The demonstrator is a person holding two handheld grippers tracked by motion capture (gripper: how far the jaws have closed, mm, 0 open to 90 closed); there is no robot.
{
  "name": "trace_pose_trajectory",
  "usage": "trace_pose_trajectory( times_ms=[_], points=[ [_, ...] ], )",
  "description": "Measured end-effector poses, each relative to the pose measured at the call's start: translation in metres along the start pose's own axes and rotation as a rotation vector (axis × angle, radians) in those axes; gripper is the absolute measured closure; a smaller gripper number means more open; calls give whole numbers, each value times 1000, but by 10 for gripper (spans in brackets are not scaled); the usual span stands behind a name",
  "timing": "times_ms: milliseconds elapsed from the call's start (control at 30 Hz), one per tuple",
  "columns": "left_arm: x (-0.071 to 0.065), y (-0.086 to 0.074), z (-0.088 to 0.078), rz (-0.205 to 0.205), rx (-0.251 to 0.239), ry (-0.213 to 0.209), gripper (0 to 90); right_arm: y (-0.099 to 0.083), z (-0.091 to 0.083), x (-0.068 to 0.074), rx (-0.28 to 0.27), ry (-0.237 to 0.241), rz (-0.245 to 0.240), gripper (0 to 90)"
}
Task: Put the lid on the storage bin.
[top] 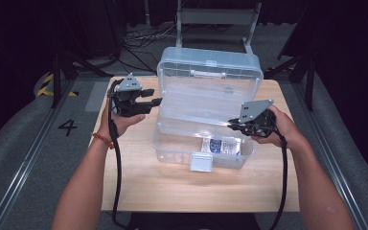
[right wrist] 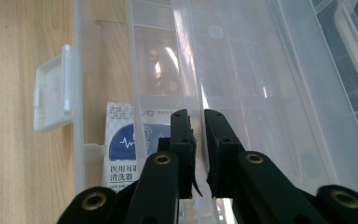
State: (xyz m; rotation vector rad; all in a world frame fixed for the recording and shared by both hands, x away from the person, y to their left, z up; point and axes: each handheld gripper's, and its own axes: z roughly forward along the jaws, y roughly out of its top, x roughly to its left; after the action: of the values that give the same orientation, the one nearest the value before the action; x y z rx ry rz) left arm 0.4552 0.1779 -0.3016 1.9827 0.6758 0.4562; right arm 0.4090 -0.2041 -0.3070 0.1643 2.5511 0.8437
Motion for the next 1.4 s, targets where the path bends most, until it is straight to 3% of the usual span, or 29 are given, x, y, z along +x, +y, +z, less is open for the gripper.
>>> trace_pose_trajectory(
  times_ms=[33, 133, 267, 400, 500, 567, 667, 733, 1167, 1400],
  points=[
    [2, 1, 2, -6, -7, -2, 564, 0, 0, 0, 1, -3, 2, 833],
    [6, 3, 7, -9, -23, -69, 625, 0, 0, 2, 2, -10, 3, 831],
    [5, 6, 13, 8, -10, 0, 697, -1, 0, 4, 1, -9, 16, 831],
    [6, 8, 14, -9, -23, 13, 777, -2, 0, 9, 4, -18, 12, 828],
    [2, 10, 16, 11, -7, 43, 892, -2, 1, 13, 15, -18, 12, 826],
    [1, 11, 18, 20, 21, 63, 894, -2, 1, 17, 25, -24, 4, 827],
    [0, 12, 18, 18, 22, 72, 895, -3, 1, 21, 29, -16, -11, 829],
    [1, 12, 18, 15, 16, 70, 896, -6, 2, 22, 28, 8, -13, 834],
    [-8, 6, 12, 40, 16, 33, 896, -14, 0, 34, 5, -23, 2, 824],
    [-12, 1, 10, 79, 50, 20, 897, -21, -2, 36, 6, -5, 14, 830]
  ],
)
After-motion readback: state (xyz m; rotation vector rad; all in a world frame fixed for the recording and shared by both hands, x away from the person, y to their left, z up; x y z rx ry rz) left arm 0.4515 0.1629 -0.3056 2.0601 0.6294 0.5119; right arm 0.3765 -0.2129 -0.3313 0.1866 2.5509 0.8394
